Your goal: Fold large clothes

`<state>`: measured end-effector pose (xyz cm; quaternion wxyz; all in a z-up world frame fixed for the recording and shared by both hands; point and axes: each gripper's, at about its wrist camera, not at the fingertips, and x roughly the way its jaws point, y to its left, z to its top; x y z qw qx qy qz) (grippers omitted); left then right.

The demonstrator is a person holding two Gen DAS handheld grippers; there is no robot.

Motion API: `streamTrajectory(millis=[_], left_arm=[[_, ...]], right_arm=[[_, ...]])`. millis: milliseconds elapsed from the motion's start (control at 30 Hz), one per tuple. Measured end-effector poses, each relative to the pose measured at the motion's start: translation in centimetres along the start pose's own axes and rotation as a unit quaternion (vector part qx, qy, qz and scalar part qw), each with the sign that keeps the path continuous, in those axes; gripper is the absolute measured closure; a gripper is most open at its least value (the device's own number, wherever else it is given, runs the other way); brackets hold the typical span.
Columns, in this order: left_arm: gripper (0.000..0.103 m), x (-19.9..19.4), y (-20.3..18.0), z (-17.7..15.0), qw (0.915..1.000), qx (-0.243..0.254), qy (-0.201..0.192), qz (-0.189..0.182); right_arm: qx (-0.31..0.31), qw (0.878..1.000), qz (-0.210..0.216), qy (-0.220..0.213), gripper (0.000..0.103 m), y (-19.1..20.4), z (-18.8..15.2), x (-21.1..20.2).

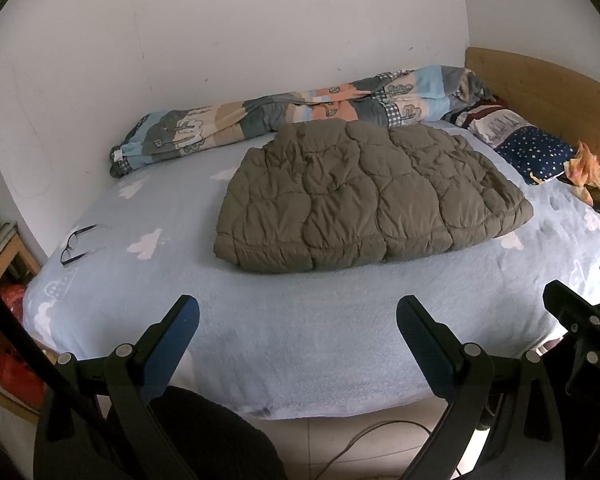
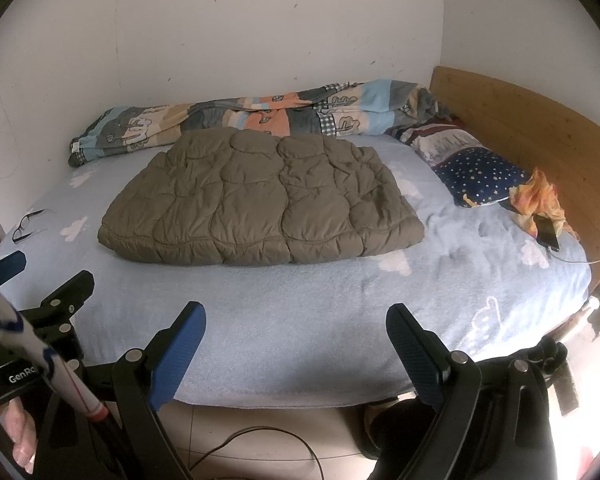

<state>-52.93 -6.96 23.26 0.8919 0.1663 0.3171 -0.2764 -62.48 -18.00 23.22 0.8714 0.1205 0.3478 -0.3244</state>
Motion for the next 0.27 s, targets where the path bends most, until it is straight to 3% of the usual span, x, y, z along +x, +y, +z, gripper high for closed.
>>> streamTrajectory(millis=[267], left_arm=[[0.004,-0.40,0.18,0.03,1.0000,0.000,0.001,-0.009]], right_arm=[[0.001,1.000,0.008,-0.003,0.009,-0.07,-0.03,-0.02]])
